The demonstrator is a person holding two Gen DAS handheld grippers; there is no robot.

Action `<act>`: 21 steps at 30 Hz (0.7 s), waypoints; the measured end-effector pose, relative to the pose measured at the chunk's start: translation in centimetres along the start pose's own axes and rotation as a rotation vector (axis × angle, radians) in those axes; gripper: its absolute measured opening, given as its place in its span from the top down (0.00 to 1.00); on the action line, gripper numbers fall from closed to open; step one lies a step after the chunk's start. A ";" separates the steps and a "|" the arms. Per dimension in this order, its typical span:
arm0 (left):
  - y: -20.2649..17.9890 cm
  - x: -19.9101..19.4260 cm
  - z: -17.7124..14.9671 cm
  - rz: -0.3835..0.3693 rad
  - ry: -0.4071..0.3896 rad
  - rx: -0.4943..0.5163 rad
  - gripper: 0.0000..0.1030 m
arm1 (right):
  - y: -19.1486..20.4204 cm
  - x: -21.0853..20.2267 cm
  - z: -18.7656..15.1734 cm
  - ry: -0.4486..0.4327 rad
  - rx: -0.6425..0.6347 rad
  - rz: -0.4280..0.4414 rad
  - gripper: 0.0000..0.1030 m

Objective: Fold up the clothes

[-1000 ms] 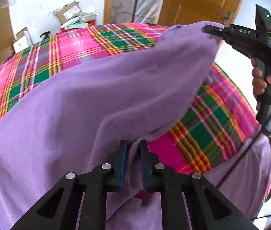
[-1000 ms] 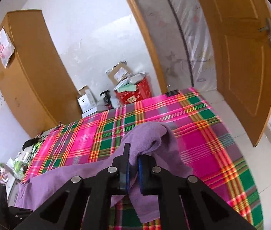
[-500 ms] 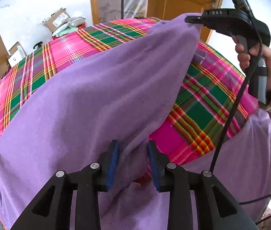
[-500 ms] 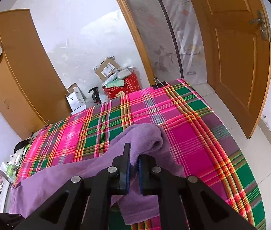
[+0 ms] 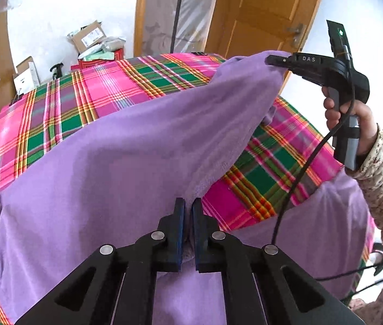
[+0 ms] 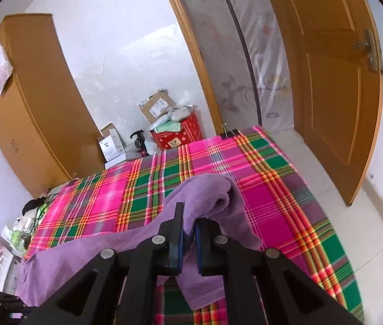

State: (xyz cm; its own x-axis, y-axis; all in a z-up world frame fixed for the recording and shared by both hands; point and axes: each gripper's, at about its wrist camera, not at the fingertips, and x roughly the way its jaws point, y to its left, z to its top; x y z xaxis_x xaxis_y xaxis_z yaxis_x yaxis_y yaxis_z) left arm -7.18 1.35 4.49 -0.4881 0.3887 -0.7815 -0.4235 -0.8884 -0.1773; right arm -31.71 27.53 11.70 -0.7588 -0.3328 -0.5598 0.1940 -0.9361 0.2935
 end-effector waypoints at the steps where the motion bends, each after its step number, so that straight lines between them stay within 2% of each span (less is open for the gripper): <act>1: 0.1 -0.1 -0.1 -0.005 0.002 0.002 0.95 | 0.1 -0.3 -0.2 -0.001 -0.011 -0.007 0.93; 8: 0.5 0.0 -1.5 0.008 0.038 -0.017 0.95 | -0.7 0.5 -3.7 0.097 -0.055 -0.033 0.93; 11: 0.9 0.5 -1.7 0.027 0.053 -0.032 0.95 | -1.3 1.3 -4.9 0.140 -0.051 -0.014 0.92; 16: 0.1 1.3 -1.8 0.042 0.081 0.006 0.94 | -2.8 1.7 -5.1 0.193 0.006 0.029 0.91; 21: 0.4 0.9 -1.6 0.016 0.080 -0.013 0.93 | -4.0 -0.5 -5.2 0.152 0.030 0.079 0.86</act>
State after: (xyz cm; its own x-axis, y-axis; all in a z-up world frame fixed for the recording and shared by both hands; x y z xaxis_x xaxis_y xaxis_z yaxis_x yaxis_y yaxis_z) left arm -6.55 0.94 2.71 -0.4320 0.3543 -0.8294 -0.4064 -0.8974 -0.1717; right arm -28.94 30.87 6.77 -0.6385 -0.4208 -0.6444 0.2286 -0.9032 0.3632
